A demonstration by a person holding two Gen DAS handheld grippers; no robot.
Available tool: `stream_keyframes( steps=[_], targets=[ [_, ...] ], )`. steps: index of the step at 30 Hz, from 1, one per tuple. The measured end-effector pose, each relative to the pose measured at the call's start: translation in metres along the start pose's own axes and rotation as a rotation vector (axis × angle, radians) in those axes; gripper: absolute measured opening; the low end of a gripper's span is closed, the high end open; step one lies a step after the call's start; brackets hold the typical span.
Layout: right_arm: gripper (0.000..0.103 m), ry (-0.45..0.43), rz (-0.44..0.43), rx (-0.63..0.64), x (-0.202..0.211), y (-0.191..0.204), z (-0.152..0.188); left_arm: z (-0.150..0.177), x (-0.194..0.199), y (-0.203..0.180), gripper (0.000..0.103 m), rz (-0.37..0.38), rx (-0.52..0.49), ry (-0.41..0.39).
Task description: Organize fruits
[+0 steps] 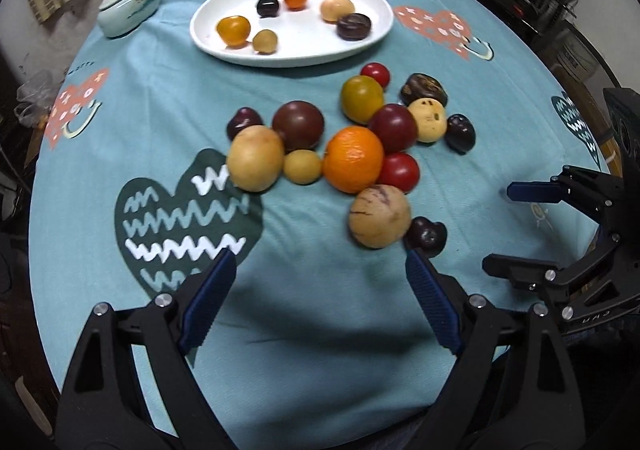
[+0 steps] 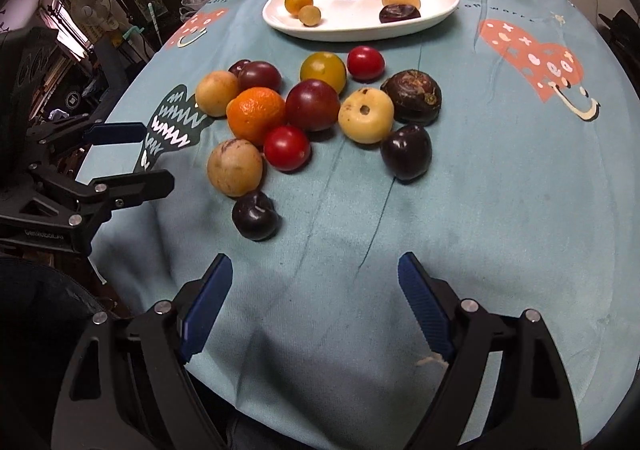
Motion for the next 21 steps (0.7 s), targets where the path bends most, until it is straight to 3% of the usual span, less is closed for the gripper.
stream_keyframes(
  steps=[11, 21],
  targets=[
    [0.085, 0.012, -0.004, -0.043, 0.0, -0.012, 0.006, -0.006, -0.012, -0.016, 0.088, 0.02, -0.037, 0.029],
    [0.085, 0.039, -0.004, -0.049, -0.008, -0.014, 0.001, -0.004, -0.013, -0.009, 0.09, 0.011, -0.011, 0.035]
  ],
)
Point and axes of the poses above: each gripper's, at about its wrist camera, not at the fingertips, and x roughly against the way its jaws point, y to its left, z to its underside, the point moved 8 cm from there along -x, roughly the way its jaws point, and after that the axes turned 2 degrees about x, right-handed, at the moved point
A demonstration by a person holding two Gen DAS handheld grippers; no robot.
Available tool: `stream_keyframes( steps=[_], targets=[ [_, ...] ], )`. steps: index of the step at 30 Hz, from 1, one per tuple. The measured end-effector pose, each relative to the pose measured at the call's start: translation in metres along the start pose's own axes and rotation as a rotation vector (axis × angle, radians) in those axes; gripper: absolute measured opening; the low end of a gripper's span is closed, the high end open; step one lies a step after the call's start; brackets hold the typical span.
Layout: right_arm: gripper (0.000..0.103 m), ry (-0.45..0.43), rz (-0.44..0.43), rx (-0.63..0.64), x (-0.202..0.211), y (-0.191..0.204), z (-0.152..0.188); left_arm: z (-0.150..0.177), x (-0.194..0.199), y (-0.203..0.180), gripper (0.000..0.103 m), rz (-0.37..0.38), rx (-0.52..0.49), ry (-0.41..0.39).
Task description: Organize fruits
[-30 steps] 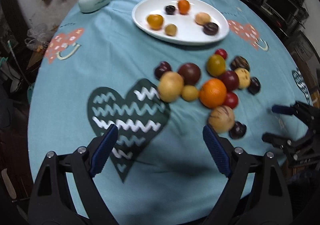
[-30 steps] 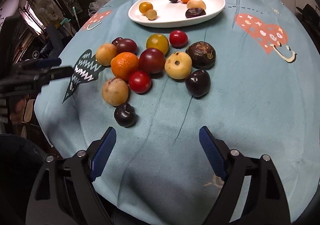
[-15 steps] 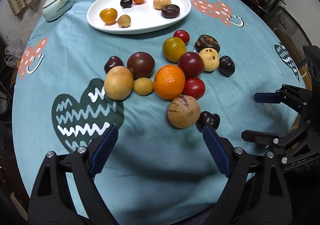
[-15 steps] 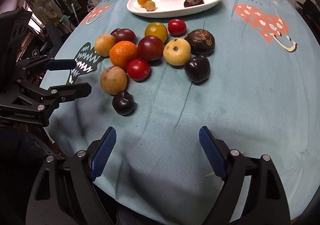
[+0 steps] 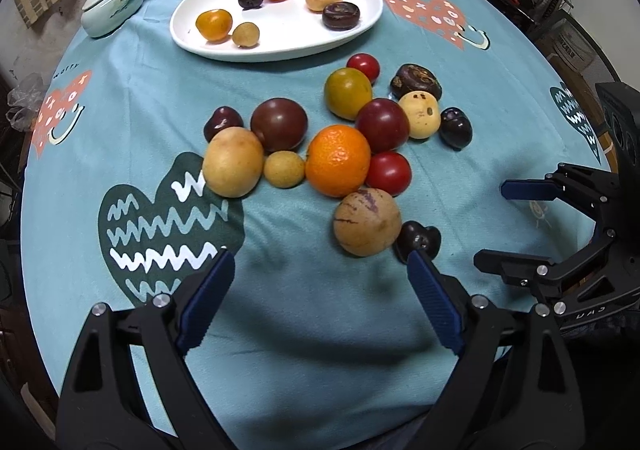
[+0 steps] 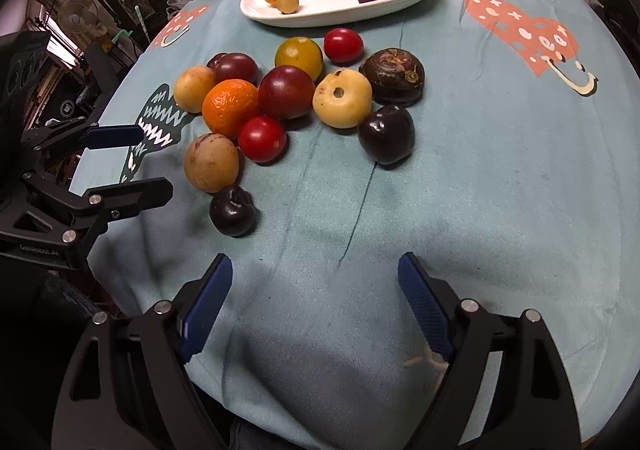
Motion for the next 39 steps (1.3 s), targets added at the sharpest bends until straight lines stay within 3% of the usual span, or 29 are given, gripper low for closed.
stream_keyframes(
  steps=[11, 14, 16, 20, 24, 27, 30, 34, 39],
  targets=[
    [0.085, -0.003, -0.017, -0.015, -0.001, 0.0, -0.005, 0.0, -0.001, 0.006, 0.09, 0.0, 0.016, 0.007],
    [0.085, -0.031, -0.044, -0.071, 0.005, -0.009, -0.01, -0.001, -0.001, 0.006, 0.09, 0.002, 0.015, 0.004],
    [0.094, -0.043, -0.073, -0.133, 0.01, -0.019, -0.014, -0.001, -0.001, 0.006, 0.09, 0.003, 0.013, 0.003],
    [0.094, -0.071, -0.143, -0.221, 0.019, -0.035, -0.02, -0.002, -0.001, 0.006, 0.091, 0.0, 0.013, 0.003],
    [0.094, -0.133, -0.108, -0.243, 0.038, -0.049, -0.032, -0.002, 0.0, 0.008, 0.091, -0.006, 0.02, -0.002],
    [0.094, -0.261, -0.047, -0.227, 0.08, -0.065, -0.06, -0.004, 0.003, 0.009, 0.091, -0.011, 0.018, -0.01],
    [0.094, -0.485, 0.037, -0.219, 0.156, -0.085, -0.1, -0.008, 0.009, 0.009, 0.091, -0.013, 0.013, -0.031],
    [0.098, -0.845, 0.164, -0.198, 0.29, -0.093, -0.139, -0.014, 0.016, 0.011, 0.091, -0.015, 0.013, -0.056],
    [0.102, -1.274, 0.389, -0.066, 0.438, -0.05, -0.138, -0.02, 0.021, 0.012, 0.091, -0.017, 0.017, -0.075]
  ],
)
Point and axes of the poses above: each gripper's, at about its wrist camera, not at the fingertips, and x roughly against the way its jaws point, y to its left, z to its underside, the point moved 8 cm from there along -x, roughly the way its jaws point, and after that the axes turned 2 degrees about x, right-handed, at the moved point
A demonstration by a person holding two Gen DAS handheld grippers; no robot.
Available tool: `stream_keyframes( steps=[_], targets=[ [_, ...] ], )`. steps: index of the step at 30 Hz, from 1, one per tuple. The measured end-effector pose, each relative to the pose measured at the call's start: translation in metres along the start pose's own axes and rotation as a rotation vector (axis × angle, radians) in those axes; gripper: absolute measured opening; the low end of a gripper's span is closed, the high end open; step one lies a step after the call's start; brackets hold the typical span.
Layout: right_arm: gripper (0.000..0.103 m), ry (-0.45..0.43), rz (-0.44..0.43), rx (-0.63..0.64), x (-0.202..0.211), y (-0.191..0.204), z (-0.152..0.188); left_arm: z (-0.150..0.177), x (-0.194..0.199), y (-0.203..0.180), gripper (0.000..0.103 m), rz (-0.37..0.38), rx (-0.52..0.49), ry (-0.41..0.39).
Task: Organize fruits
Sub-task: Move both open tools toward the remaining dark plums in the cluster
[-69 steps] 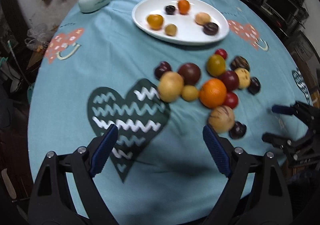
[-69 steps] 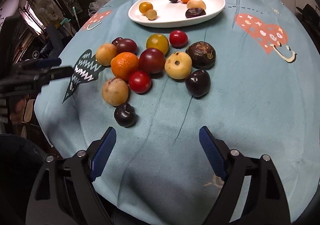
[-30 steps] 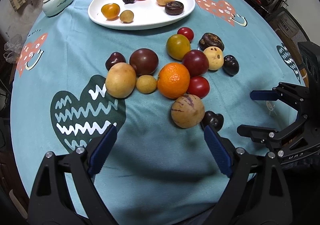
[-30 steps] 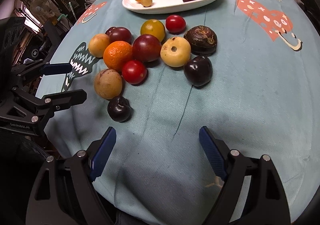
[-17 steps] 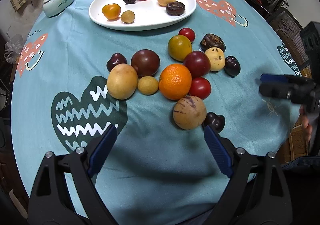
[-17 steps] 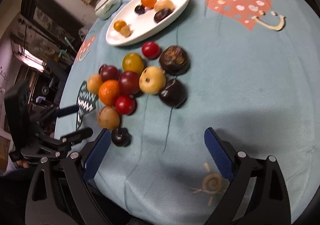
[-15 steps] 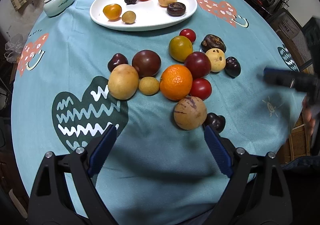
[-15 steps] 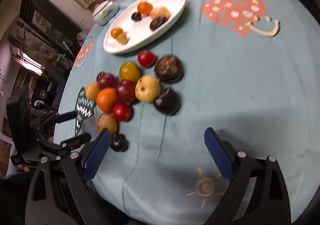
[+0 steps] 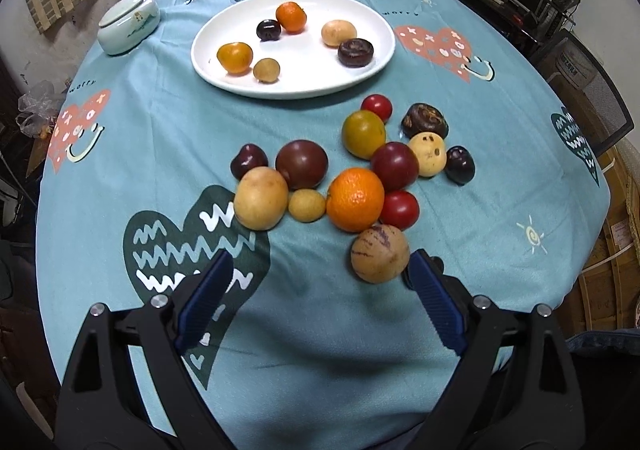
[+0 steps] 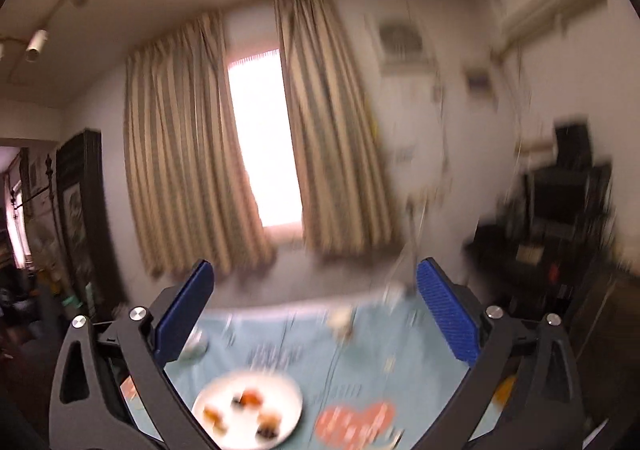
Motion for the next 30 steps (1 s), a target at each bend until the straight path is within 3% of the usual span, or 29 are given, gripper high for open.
stream_keyframes(
  steps=[4, 6, 9, 12, 16, 20, 22, 24, 30],
  targets=[
    [0.102, -0.182, 0.048, 0.014, 0.039, 0.009, -0.044, -0.003, 0.001, 0.0, 0.091, 0.002, 0.002, -0.007],
    [0.102, -0.162, -0.101, -0.034, 0.04, 0.021, -0.04, -0.005, 0.001, 0.0, 0.091, 0.004, 0.001, -0.01],
    [0.102, 0.0, -0.196, -0.043, 0.014, 0.035, -0.007, -0.006, 0.002, -0.002, 0.091, 0.005, -0.007, -0.015],
    [0.102, 0.239, -0.228, -0.02, -0.015, 0.052, 0.062, -0.004, 0.001, 0.0, 0.091, 0.002, 0.001, -0.011],
    [0.102, 0.668, -0.274, 0.048, -0.038, 0.077, 0.213, -0.001, -0.001, 0.012, 0.091, -0.016, 0.031, 0.003],
    [0.102, 0.969, -0.36, 0.175, -0.023, 0.114, 0.337, 0.003, -0.001, 0.019, 0.091, -0.03, 0.051, 0.013],
    [0.098, 1.049, -0.417, 0.29, 0.002, 0.136, 0.382, 0.006, -0.001, 0.021, 0.091, -0.033, 0.056, 0.02],
    [0.097, 1.112, -0.487, 0.324, 0.022, 0.154, 0.41, 0.011, -0.002, 0.025, 0.091, -0.038, 0.064, 0.029],
    [0.096, 1.202, -0.5, 0.293, 0.043, 0.168, 0.441, 0.015, -0.005, 0.019, 0.091, -0.018, 0.052, 0.045]
  ],
)
Point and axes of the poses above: each gripper's, at about its wrist camera, not at the fingertips, and x roughly against the way its jaws point, y to its left, z to its underside, the point moved 8 cm from there along -x, roughly the way its jaws point, and after that the axes turned 2 degrees about x, right-handed, at the moved point
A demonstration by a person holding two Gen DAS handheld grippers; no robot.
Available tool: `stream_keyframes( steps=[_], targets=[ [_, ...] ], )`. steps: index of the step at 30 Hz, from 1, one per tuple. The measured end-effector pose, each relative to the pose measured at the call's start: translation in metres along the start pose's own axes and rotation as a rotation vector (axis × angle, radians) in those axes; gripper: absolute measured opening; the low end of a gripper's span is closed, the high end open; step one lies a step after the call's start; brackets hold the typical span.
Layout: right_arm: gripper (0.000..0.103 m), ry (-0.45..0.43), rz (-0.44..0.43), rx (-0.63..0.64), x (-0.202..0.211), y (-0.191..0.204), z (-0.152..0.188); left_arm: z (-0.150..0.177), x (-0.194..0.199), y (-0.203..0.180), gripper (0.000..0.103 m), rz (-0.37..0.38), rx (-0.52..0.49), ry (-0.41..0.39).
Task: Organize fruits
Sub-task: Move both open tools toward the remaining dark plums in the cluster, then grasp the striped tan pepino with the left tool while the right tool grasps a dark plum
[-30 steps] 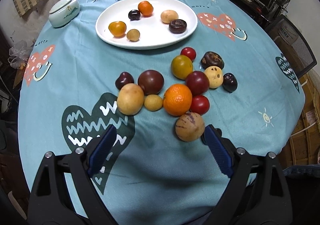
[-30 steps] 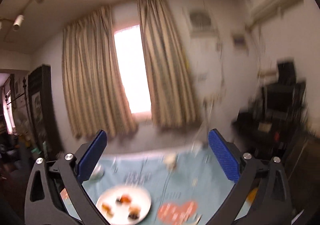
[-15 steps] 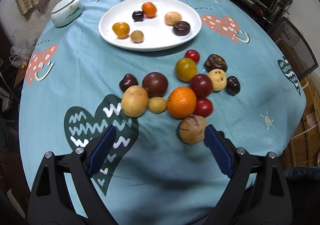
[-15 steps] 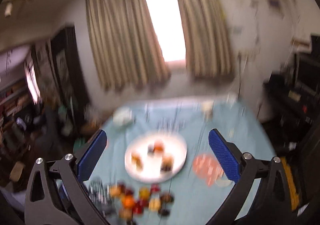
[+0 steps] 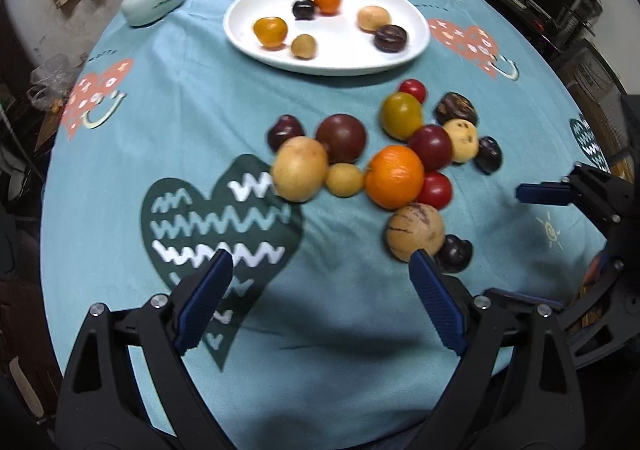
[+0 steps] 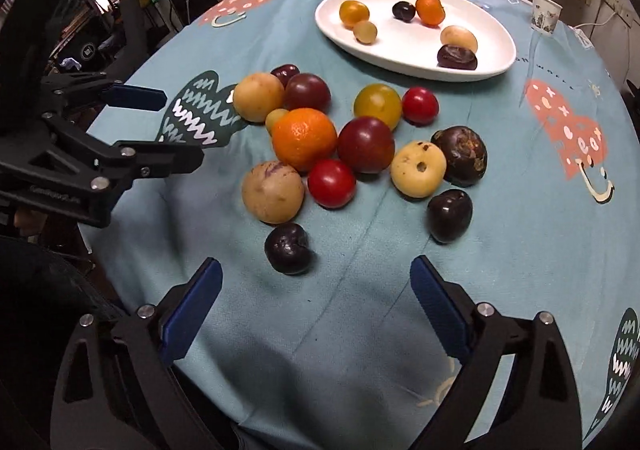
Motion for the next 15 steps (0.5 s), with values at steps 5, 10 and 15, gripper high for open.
stream_keyframes(
  steps=[5, 10, 15],
  targets=[
    [0.096, 0.042, 0.008, -0.046, -0.003, -0.013, 0.005, -0.005, -0.016, -0.032, 0.091, 0.064, -0.086, 0.023],
    [0.096, 0.048, 0.015, -0.076, 0.004, -0.018, 0.016, -0.016, -0.036, -0.05, 0.091, 0.11, -0.081, 0.054],
    [0.096, 0.05, 0.017, -0.071, 0.005, -0.017, 0.022, -0.015, -0.051, -0.056, 0.079, 0.109, -0.079, 0.098]
  ],
)
Point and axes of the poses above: each gripper's, at about its wrist camera, not at the fingertips, and x roughly against the way its jaws point, y to its left, z to its underside, the point moved 8 cm from there along -x, roughly the way its jaws point, and after that the axes turned 2 degrees about x, right-handed, at the moved point
